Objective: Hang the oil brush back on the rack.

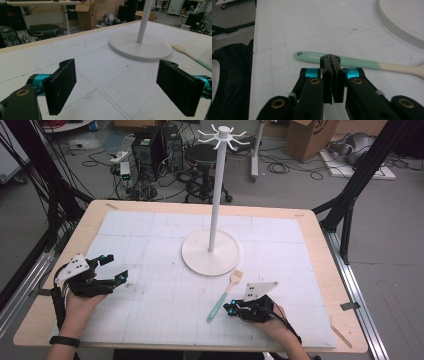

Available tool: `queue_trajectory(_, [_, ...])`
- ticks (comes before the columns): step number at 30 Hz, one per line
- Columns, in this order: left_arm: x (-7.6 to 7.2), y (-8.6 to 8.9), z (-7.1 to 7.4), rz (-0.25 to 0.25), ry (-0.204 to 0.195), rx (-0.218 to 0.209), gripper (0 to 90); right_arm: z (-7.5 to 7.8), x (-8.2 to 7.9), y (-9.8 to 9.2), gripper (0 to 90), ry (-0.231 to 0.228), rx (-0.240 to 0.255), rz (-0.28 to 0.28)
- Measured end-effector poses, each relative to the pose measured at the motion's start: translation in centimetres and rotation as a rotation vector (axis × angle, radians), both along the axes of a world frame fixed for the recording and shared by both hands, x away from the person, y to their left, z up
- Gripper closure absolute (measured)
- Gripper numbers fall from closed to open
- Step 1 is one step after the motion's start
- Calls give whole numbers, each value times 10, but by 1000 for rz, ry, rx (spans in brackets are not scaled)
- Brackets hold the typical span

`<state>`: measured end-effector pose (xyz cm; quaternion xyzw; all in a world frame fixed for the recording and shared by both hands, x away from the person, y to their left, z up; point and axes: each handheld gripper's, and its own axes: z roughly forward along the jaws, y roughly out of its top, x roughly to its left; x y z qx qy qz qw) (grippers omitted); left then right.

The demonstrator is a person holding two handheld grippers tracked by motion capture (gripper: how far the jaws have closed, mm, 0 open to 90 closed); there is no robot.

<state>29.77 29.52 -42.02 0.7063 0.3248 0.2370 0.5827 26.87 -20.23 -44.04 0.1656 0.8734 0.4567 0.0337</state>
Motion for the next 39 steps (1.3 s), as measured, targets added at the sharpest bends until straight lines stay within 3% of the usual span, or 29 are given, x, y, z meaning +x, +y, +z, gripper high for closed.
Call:
queue_trajectory(9, [0,0,0,0,1,-1,169,-8,-1,29,898,9,-102,60])
queue_trajectory(23, [1,-2,-1,-4,1,-4,170,-7,18,58,900,-13,-109,47])
queue_trajectory(39, [1,-2,-1,-6,1,-7,170,-5,45,77,900,-18,-145,-61])
